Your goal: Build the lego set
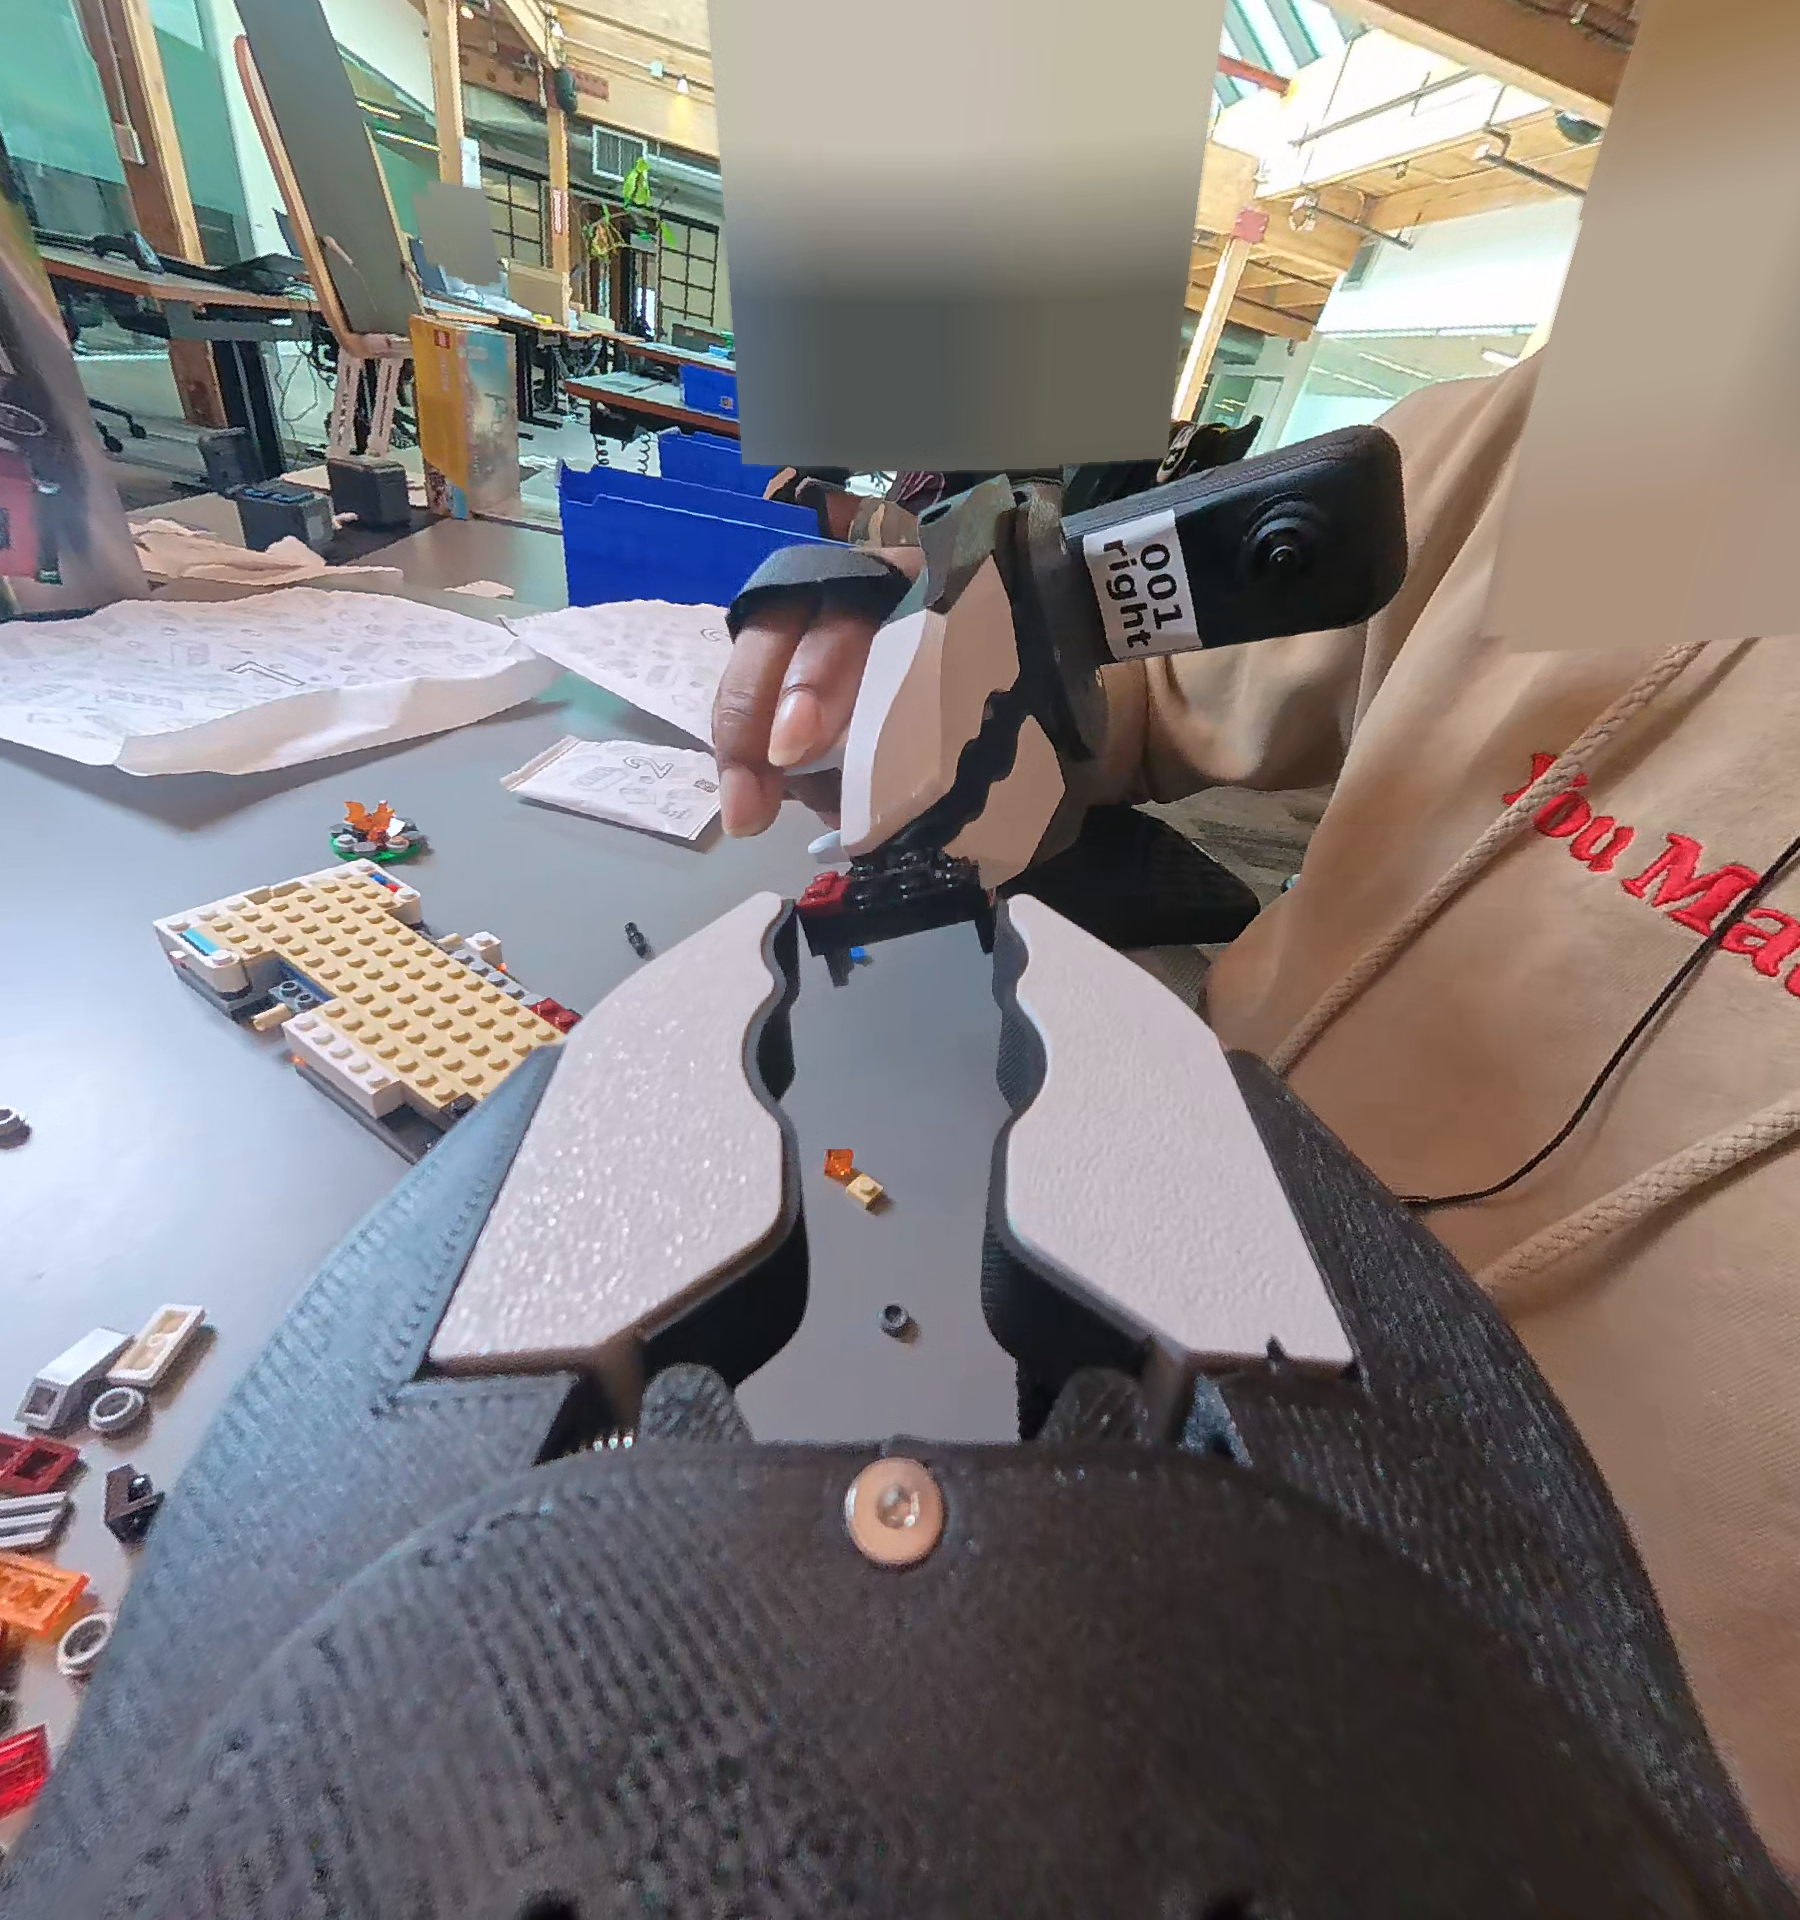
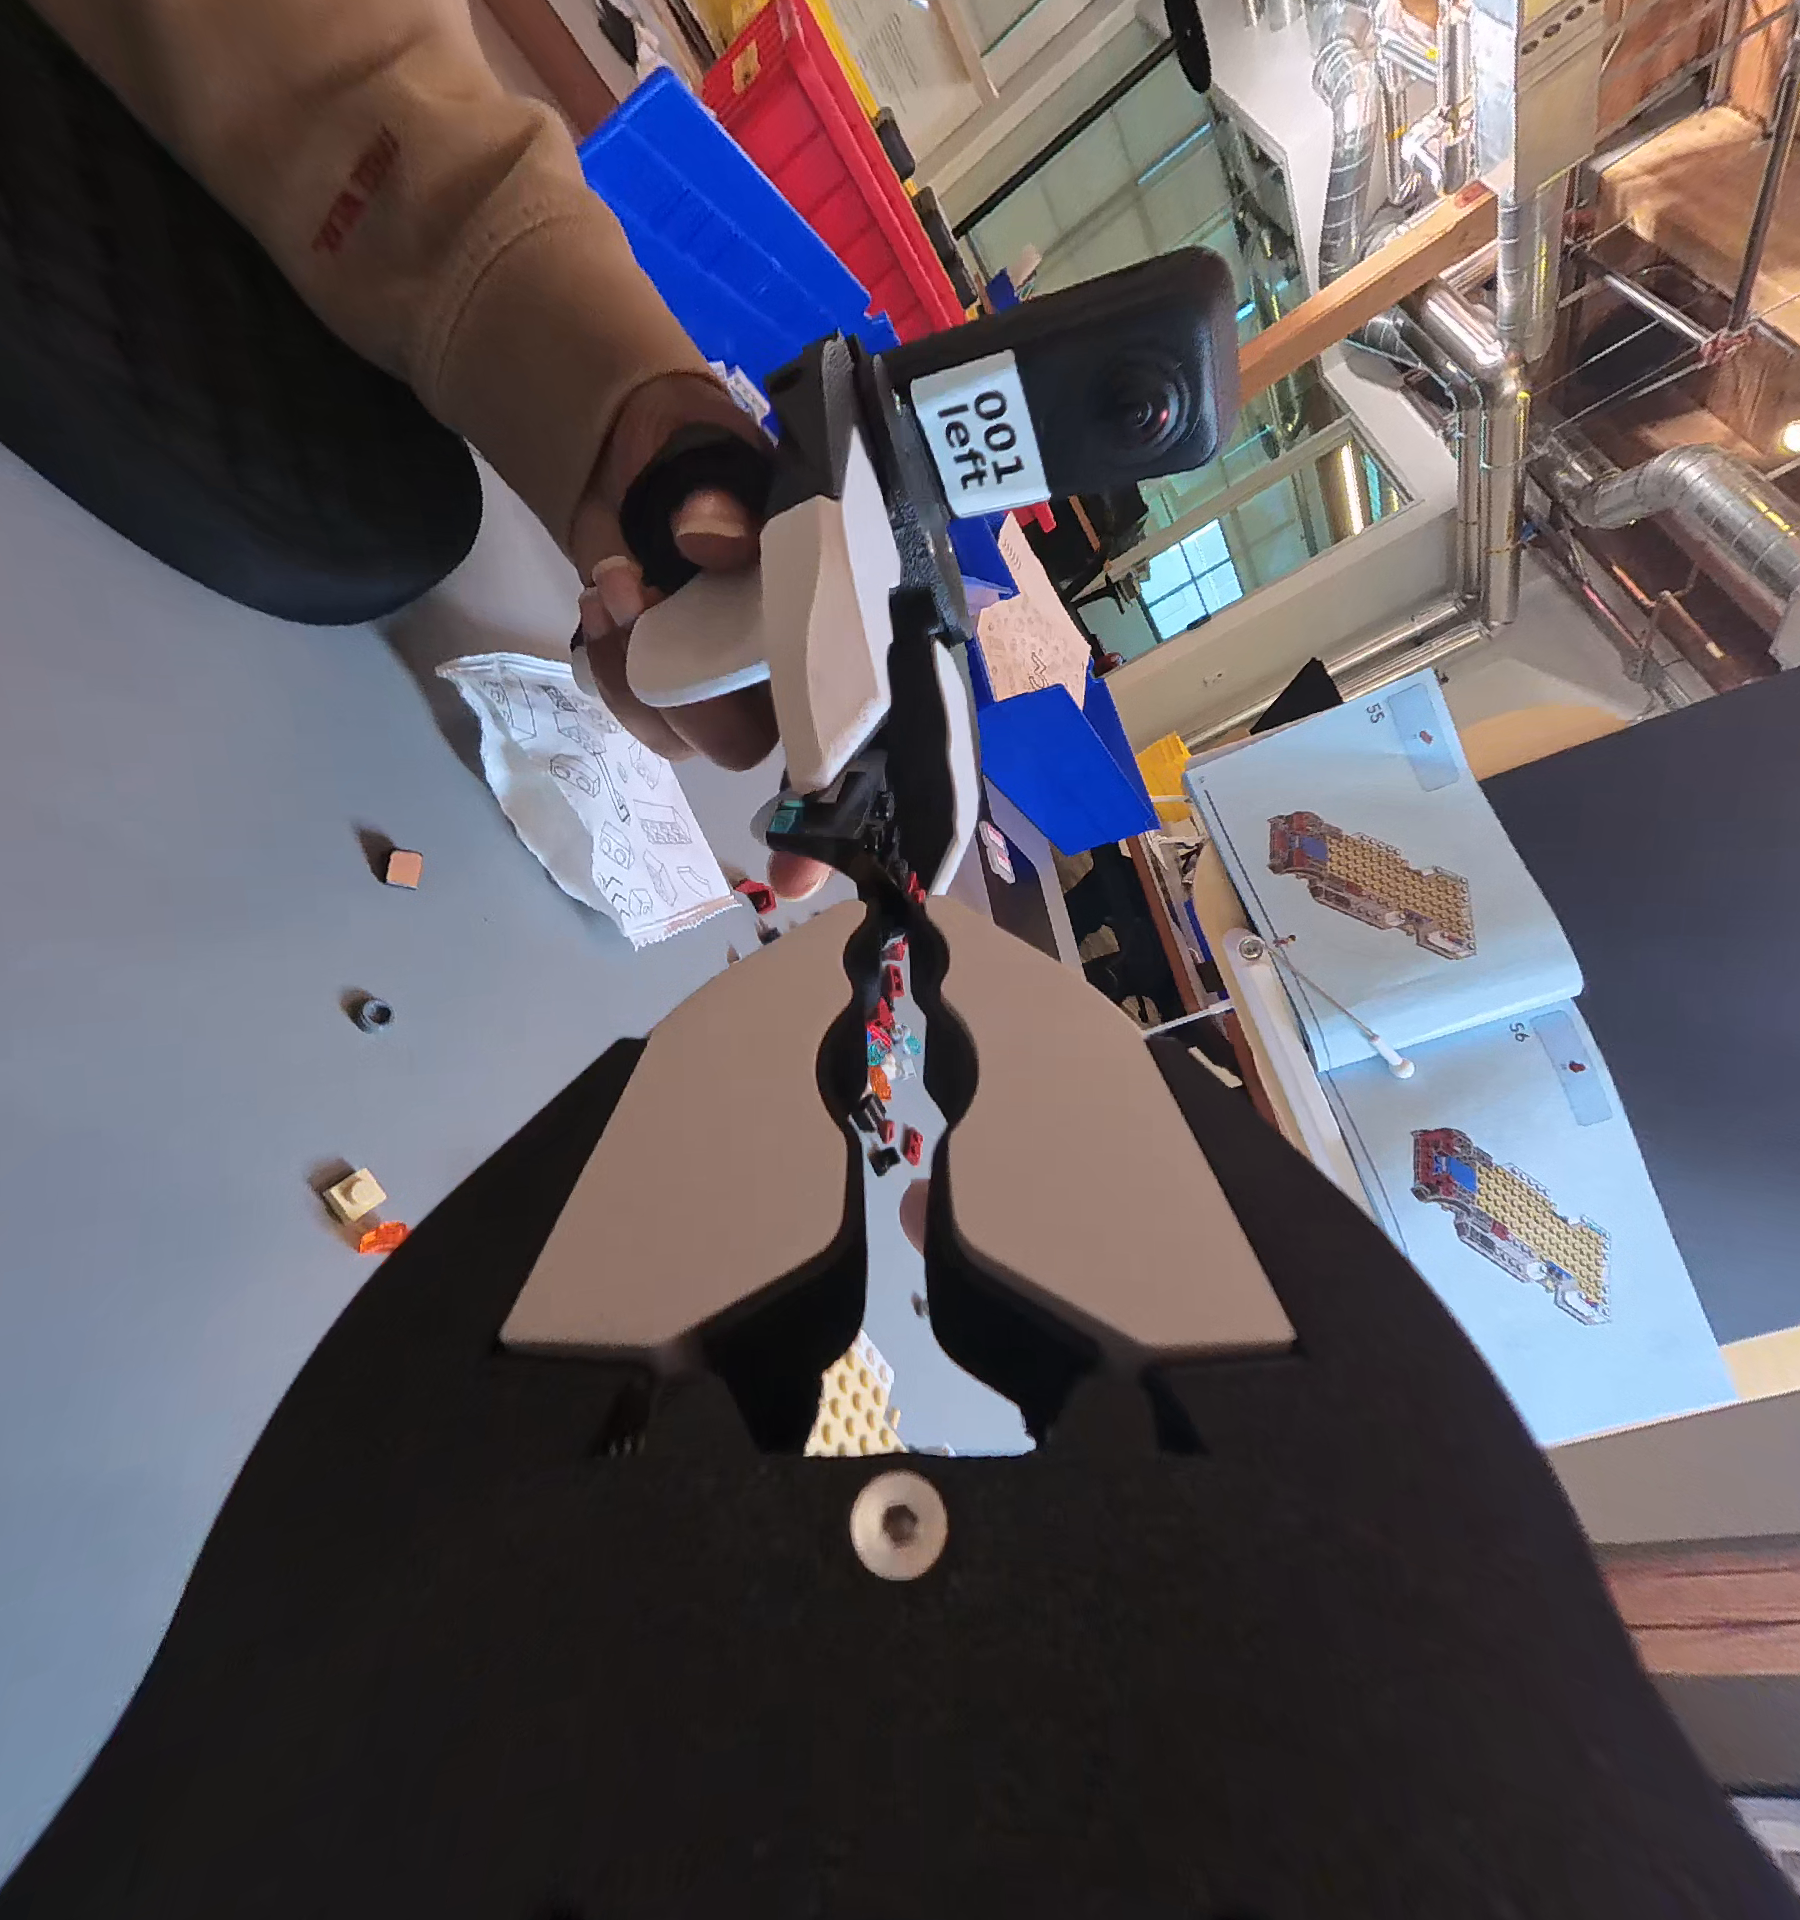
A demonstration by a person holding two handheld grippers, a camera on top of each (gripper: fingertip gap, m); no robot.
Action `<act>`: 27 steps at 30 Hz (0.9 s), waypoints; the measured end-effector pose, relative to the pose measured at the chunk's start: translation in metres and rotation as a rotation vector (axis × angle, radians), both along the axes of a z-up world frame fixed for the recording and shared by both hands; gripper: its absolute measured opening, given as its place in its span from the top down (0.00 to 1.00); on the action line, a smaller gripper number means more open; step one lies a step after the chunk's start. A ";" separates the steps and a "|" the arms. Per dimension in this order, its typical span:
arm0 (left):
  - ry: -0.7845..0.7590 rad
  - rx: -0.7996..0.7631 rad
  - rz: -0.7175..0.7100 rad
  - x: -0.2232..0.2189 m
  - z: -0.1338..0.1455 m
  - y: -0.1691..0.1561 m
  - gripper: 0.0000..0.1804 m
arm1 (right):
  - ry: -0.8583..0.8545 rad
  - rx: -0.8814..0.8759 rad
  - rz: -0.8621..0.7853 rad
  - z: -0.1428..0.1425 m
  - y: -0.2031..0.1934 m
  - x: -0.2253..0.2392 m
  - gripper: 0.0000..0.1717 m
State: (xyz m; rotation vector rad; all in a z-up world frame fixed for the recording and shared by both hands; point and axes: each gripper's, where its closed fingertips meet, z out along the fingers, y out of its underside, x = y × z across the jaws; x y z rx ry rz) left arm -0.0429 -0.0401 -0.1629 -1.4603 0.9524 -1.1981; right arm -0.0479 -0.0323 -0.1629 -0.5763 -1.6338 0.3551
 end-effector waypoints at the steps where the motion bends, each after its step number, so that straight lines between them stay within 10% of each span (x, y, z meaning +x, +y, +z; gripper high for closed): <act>1: 0.002 -0.007 0.004 0.000 0.000 0.001 0.80 | -0.002 0.004 -0.001 -0.001 0.000 0.000 0.97; 16: -0.133 -0.232 -0.192 0.007 0.005 -0.017 0.80 | 0.044 -0.065 0.116 0.009 -0.013 -0.001 0.97; 27: -0.083 -0.246 0.008 0.000 -0.004 0.012 0.81 | -0.018 -0.172 -0.009 -0.006 0.015 0.000 0.97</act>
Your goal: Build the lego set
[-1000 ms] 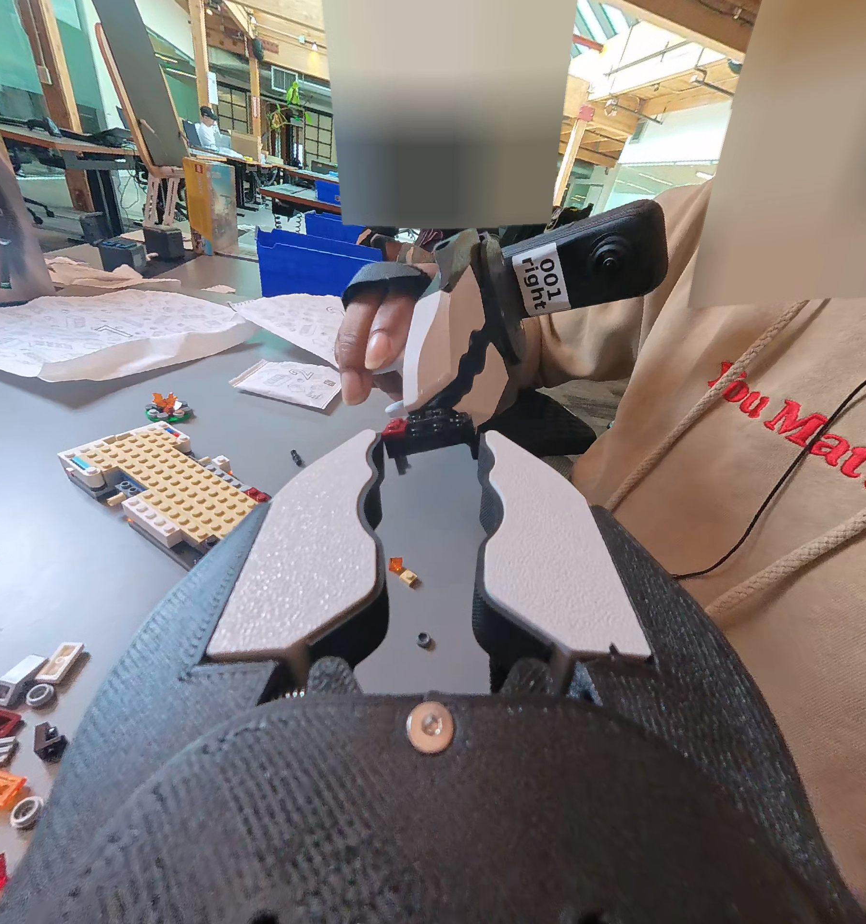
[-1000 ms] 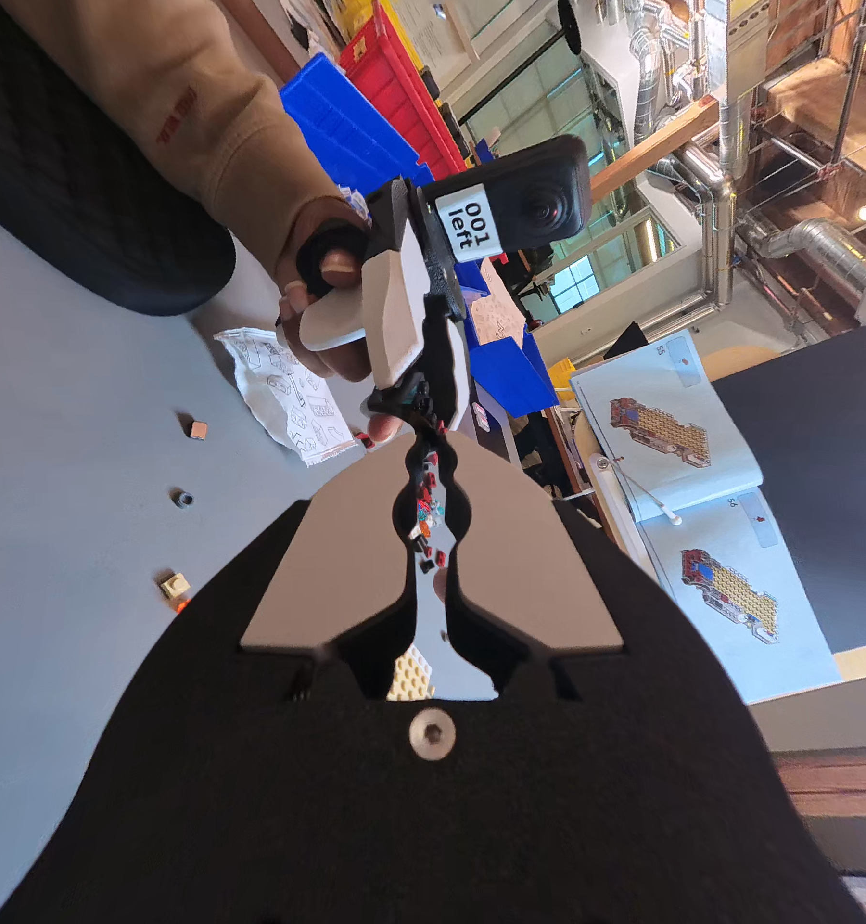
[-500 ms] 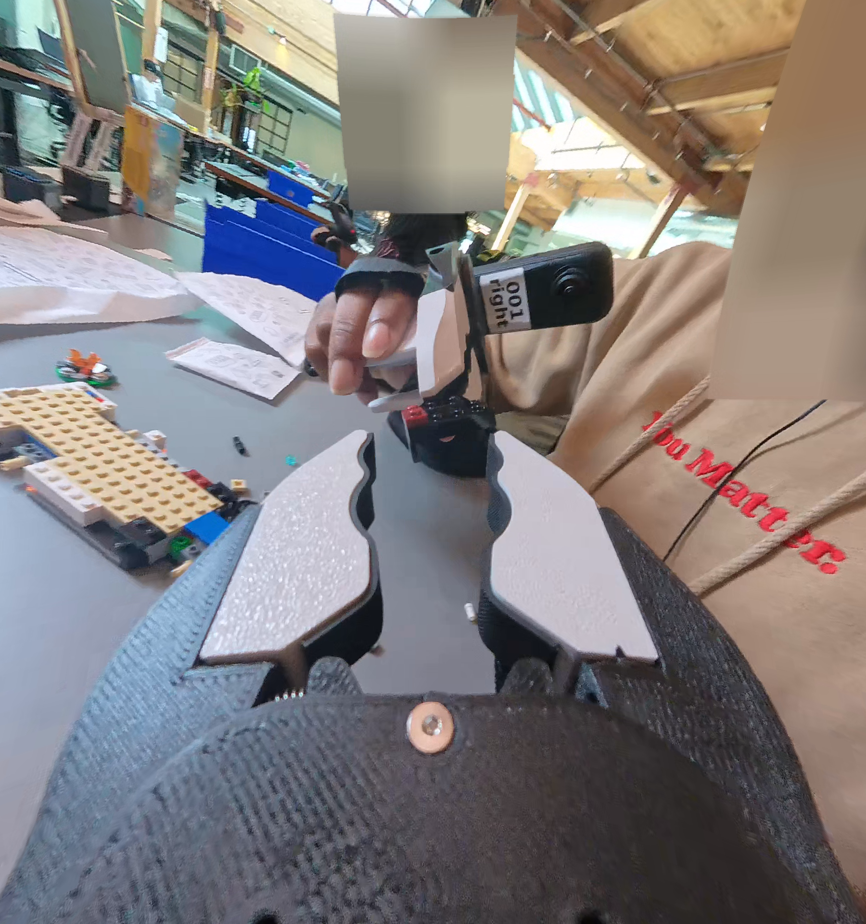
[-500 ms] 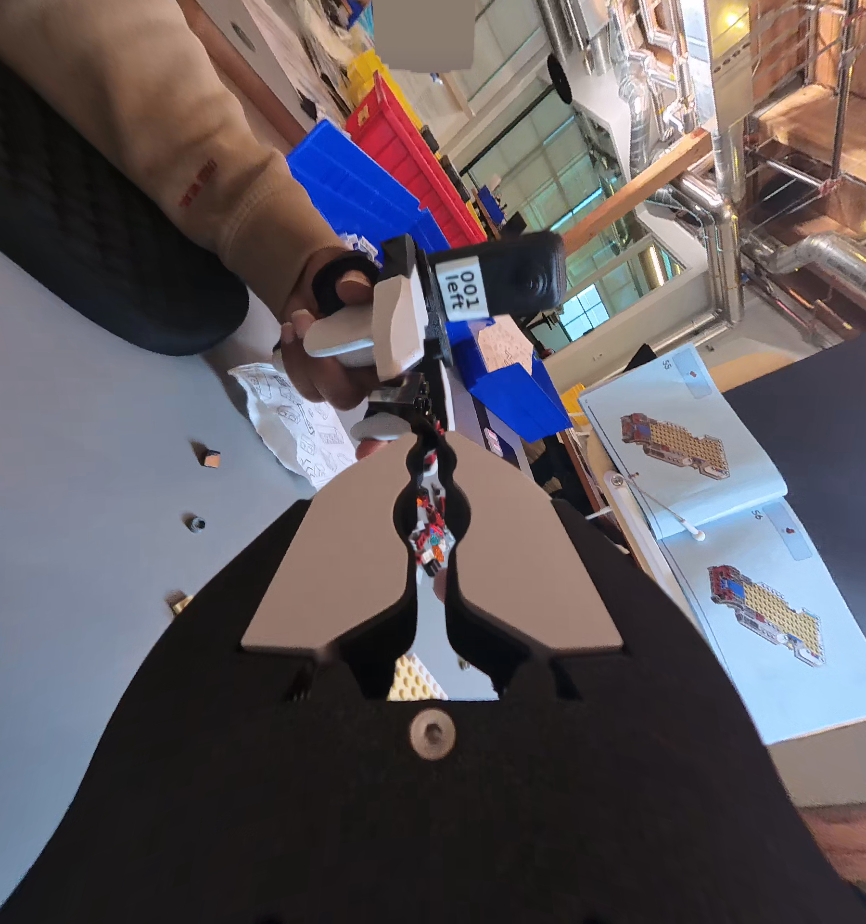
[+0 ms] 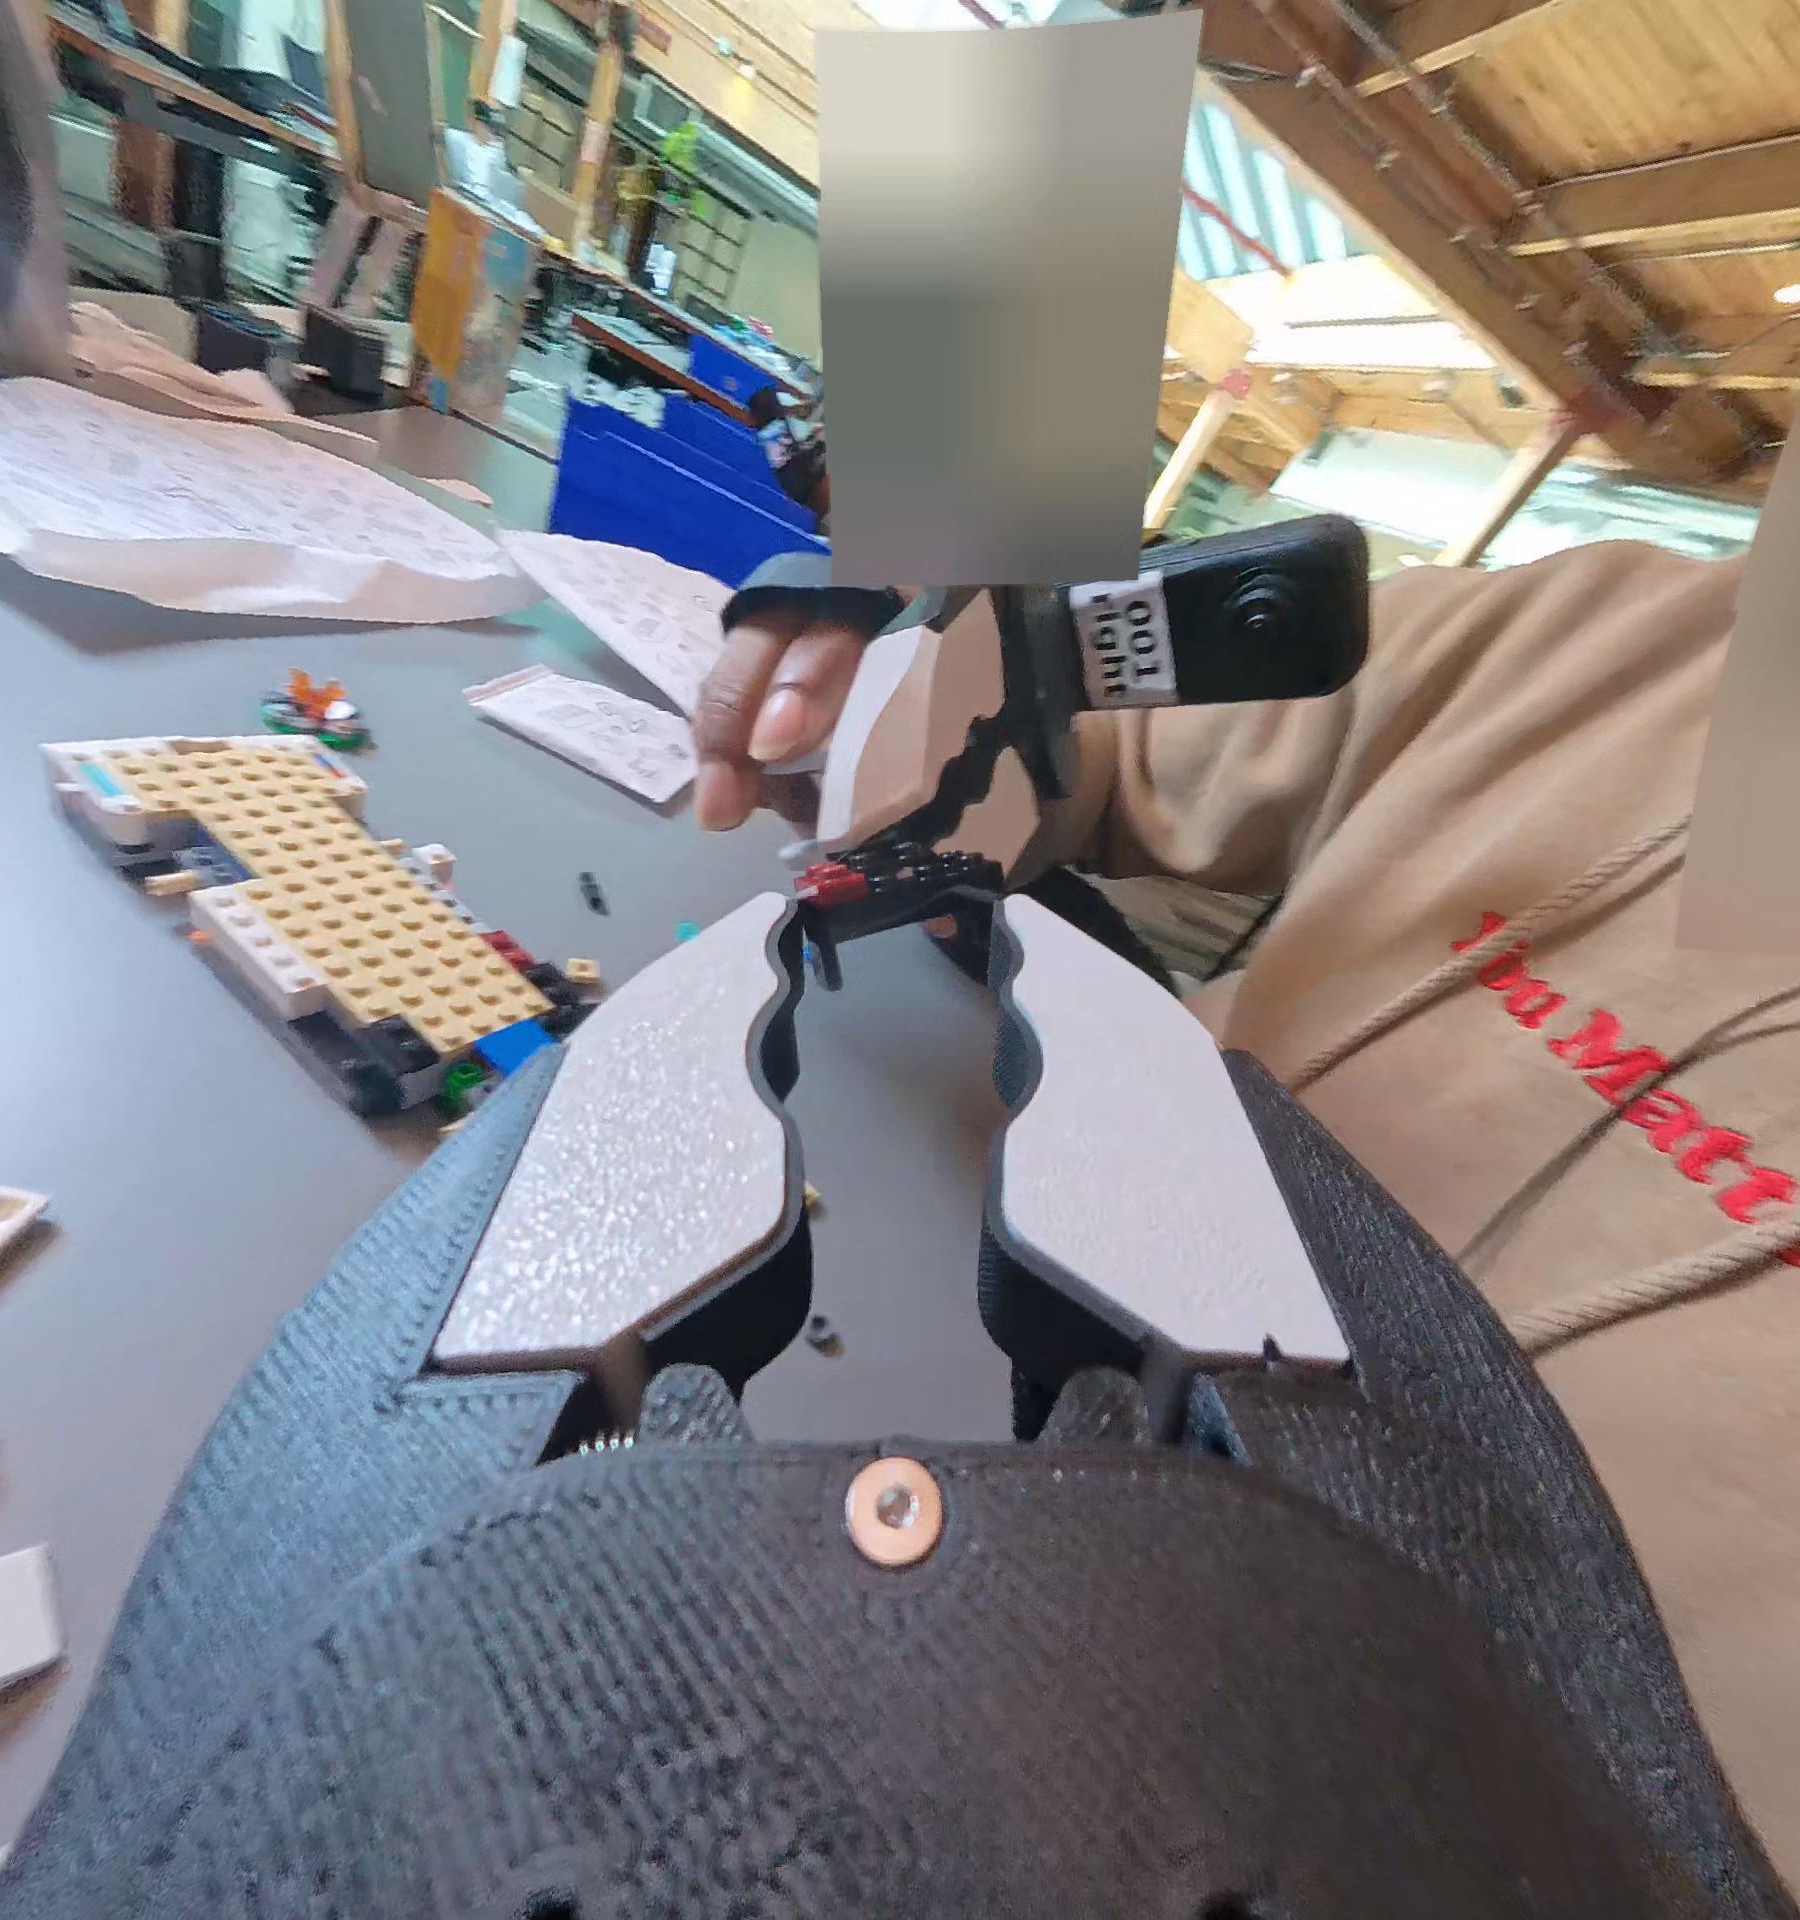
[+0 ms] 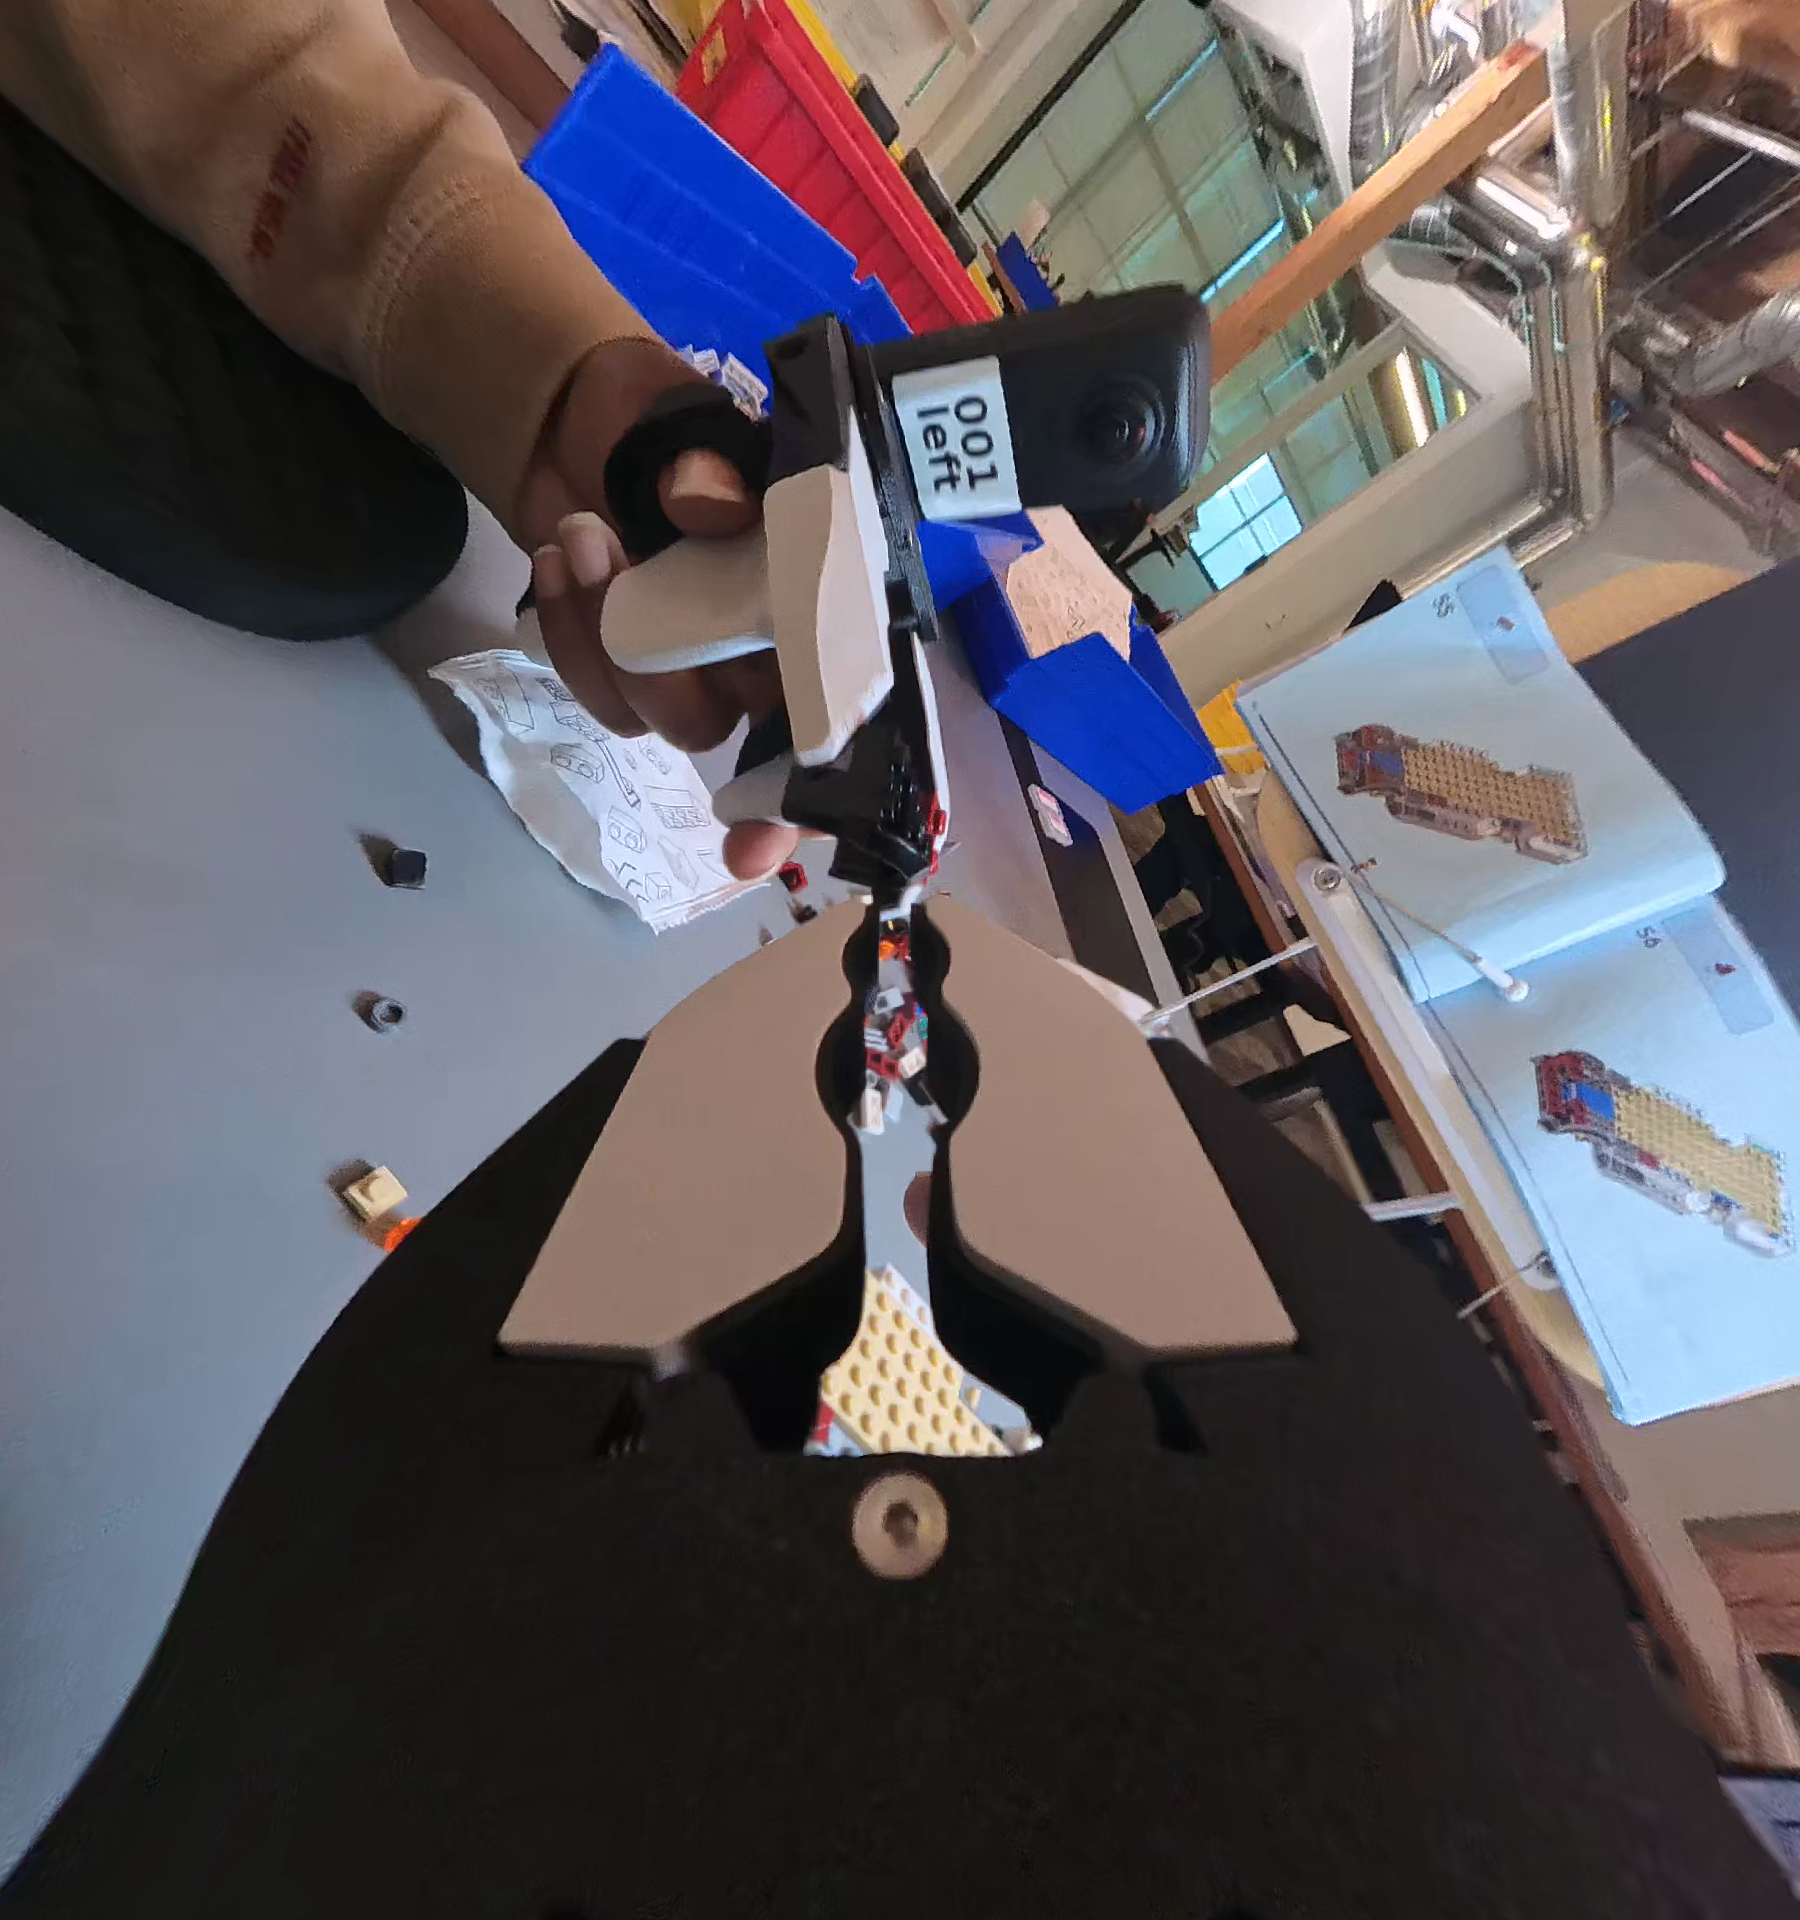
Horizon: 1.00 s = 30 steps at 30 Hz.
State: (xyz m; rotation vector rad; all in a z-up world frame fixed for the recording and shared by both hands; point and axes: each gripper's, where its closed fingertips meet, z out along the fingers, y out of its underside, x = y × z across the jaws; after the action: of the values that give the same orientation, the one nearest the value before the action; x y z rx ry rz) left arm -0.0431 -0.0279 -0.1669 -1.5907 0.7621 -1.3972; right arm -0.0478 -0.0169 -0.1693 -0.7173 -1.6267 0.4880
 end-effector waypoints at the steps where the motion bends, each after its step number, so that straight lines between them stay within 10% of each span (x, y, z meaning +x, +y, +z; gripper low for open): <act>1: 0.039 0.019 0.049 -0.002 -0.004 0.006 0.81 | -0.016 -0.080 0.004 -0.001 0.001 0.001 0.96; 8: 0.452 0.370 0.398 -0.018 -0.021 0.038 0.81 | -0.068 -0.864 0.012 0.008 0.011 0.001 0.78; 13: 0.645 0.633 0.531 -0.014 -0.013 0.039 0.81 | -0.109 -1.060 -0.076 -0.003 0.020 -0.012 0.76; 22: 0.727 0.738 0.554 -0.017 -0.015 0.040 0.85 | -0.253 -0.952 -0.037 -0.011 0.022 -0.013 0.88; 30: 0.498 0.388 0.405 -0.025 -0.030 0.044 0.83 | -0.626 -0.435 0.087 -0.031 0.050 0.015 0.88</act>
State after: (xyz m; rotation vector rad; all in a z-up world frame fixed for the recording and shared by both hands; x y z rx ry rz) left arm -0.0682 0.0159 -0.1968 -1.6714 0.8714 -0.5258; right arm -0.0333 0.0331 -0.2002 -1.2133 -2.1678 0.7423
